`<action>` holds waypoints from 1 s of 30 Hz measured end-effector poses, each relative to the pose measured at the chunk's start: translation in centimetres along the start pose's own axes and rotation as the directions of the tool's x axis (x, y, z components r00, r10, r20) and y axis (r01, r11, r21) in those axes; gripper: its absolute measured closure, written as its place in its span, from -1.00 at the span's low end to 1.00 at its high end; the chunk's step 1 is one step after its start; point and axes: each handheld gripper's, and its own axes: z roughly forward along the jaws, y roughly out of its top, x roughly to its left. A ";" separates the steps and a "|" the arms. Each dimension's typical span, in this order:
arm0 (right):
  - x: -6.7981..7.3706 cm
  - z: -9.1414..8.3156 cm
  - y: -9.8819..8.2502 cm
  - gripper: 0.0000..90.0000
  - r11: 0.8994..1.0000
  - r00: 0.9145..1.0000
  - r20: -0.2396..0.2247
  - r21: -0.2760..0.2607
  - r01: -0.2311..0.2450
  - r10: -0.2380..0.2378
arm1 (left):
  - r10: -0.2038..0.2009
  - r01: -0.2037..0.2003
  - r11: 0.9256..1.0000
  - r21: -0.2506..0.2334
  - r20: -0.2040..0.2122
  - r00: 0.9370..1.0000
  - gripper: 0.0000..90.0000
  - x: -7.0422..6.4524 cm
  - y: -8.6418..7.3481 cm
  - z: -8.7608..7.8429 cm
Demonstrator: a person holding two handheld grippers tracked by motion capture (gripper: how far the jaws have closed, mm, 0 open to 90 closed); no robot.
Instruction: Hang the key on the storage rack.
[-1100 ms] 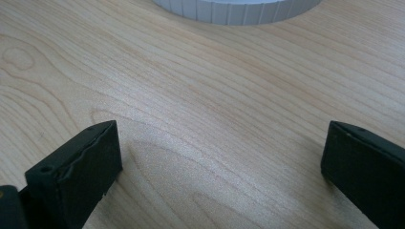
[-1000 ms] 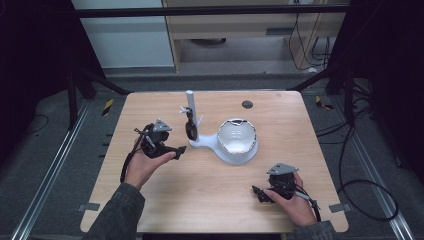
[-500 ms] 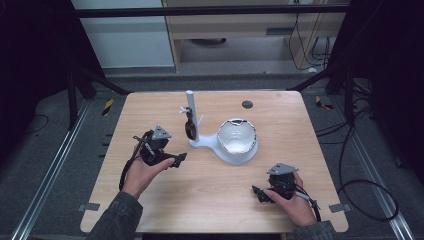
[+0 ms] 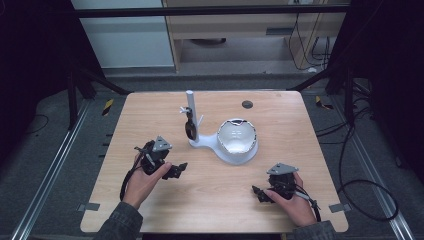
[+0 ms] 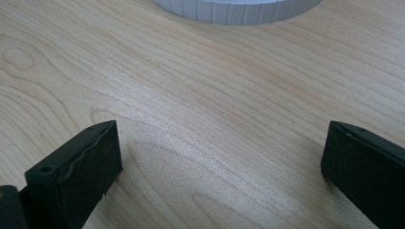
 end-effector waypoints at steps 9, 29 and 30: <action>0.0 0.0 0.0 -0.99 1.000 1.000 0.000 0.000 0.000 0.000 | 0.010 -0.009 1.000 0.025 -0.030 1.000 -0.85 0.4 -1.8 0.2; 0.0 0.0 0.0 -0.99 1.000 1.000 0.000 0.000 0.000 0.000 | -0.002 0.009 0.997 0.079 -0.092 0.996 -0.84 1.8 -6.9 0.3; 0.0 0.0 0.0 -0.99 1.000 1.000 0.000 0.000 0.000 0.000 | -0.007 0.014 0.997 0.075 -0.097 0.995 -0.84 2.0 -7.2 0.2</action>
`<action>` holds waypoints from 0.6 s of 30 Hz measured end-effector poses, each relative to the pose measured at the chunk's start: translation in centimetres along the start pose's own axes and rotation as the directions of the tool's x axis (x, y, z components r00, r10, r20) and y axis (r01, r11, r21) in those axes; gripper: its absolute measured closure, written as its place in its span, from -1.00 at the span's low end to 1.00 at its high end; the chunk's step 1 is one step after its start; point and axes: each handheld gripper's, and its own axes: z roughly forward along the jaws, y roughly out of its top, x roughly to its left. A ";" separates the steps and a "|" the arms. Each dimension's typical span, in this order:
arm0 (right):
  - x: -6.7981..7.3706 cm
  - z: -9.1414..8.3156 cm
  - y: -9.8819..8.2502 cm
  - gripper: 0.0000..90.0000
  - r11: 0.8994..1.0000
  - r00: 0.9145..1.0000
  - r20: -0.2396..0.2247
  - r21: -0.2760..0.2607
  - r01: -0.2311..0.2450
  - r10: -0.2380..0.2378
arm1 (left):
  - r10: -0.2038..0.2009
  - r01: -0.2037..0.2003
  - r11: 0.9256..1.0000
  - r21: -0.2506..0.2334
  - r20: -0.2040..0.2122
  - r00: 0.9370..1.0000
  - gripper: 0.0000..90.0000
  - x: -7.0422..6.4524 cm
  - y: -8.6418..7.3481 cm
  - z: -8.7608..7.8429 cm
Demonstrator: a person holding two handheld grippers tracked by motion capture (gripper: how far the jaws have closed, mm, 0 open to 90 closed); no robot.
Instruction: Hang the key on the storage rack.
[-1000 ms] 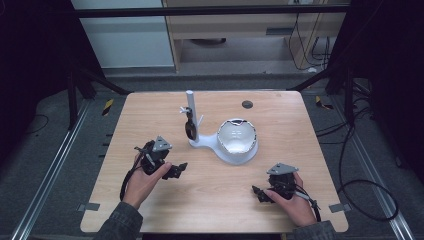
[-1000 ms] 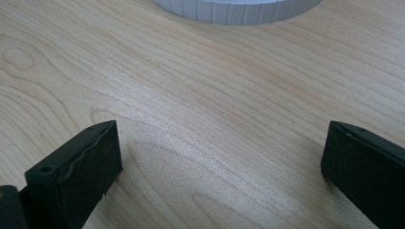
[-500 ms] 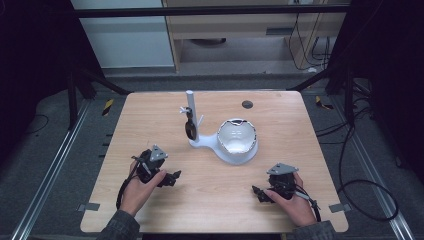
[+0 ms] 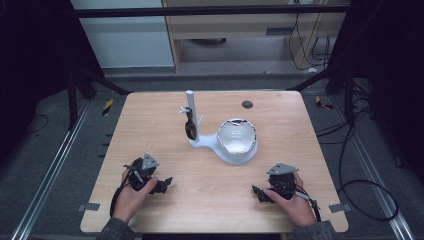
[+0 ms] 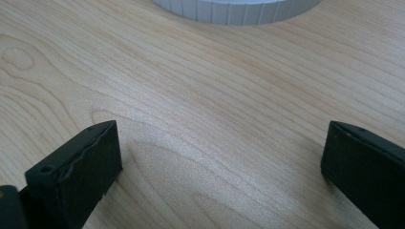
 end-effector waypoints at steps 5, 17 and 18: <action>0.0 0.0 0.0 -0.99 1.000 1.000 0.000 -0.001 0.001 -0.001 | -0.021 0.021 1.000 -0.003 -0.007 1.000 -0.84 0.6 -0.9 -0.1; 0.0 0.0 0.0 -0.99 1.000 1.000 0.000 0.000 0.000 0.000 | -0.090 0.089 0.996 -0.021 -0.050 0.995 -0.84 3.3 -2.6 -0.1; 0.0 0.0 0.0 -0.99 1.000 1.000 0.000 0.000 0.000 0.000 | -0.097 0.096 0.995 -0.024 -0.053 0.994 -0.84 3.5 -2.8 -0.1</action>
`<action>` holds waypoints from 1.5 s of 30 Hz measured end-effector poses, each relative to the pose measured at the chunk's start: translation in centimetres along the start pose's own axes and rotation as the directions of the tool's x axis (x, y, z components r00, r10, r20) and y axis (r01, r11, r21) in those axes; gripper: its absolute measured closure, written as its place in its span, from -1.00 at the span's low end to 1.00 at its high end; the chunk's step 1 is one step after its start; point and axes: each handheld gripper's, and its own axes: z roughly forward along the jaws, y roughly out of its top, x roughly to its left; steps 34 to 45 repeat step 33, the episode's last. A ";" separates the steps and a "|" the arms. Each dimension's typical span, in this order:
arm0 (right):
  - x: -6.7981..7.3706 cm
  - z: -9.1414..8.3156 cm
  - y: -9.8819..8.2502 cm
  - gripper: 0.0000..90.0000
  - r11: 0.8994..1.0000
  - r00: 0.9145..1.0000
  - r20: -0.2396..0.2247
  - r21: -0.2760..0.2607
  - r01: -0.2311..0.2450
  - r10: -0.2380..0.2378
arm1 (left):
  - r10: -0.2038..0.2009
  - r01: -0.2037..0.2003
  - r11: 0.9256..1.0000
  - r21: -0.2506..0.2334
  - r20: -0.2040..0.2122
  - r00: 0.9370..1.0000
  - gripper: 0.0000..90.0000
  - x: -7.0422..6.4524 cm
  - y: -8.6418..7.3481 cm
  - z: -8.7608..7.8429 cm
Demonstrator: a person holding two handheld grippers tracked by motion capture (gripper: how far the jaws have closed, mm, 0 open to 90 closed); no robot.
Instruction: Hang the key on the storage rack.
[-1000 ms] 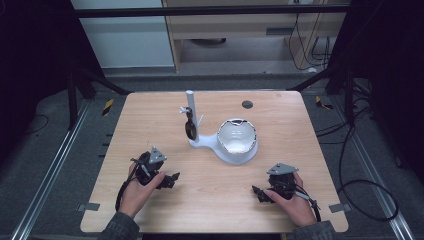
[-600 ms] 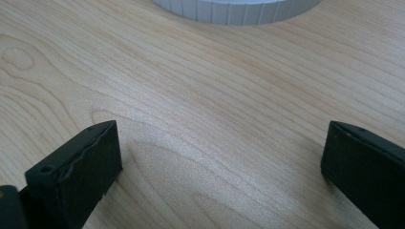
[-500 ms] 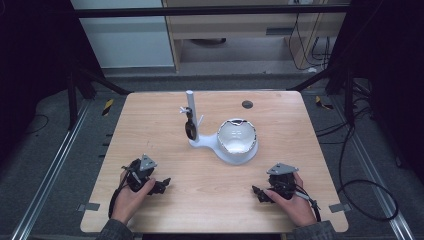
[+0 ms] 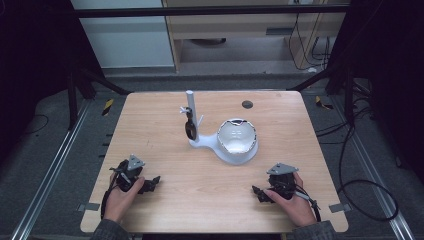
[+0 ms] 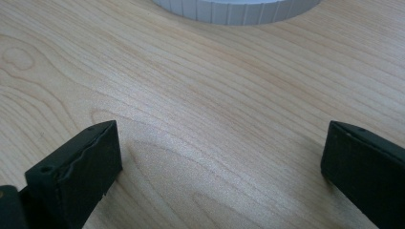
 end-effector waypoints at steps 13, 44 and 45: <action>0.0 0.0 0.0 -0.99 1.000 1.000 0.000 0.000 0.000 0.000 | -0.037 0.037 0.999 -0.011 -0.001 0.999 -0.86 1.1 -0.3 0.9; 0.0 0.0 0.0 -0.99 1.000 1.000 0.000 0.000 -0.001 0.001 | -0.032 0.032 0.999 -0.012 0.021 0.999 -1.00 1.3 -0.1 1.5; 0.0 0.0 0.0 -0.99 1.000 1.000 0.000 0.000 -0.001 0.001 | -0.032 0.032 0.999 -0.012 0.021 0.999 -1.00 1.3 -0.1 1.5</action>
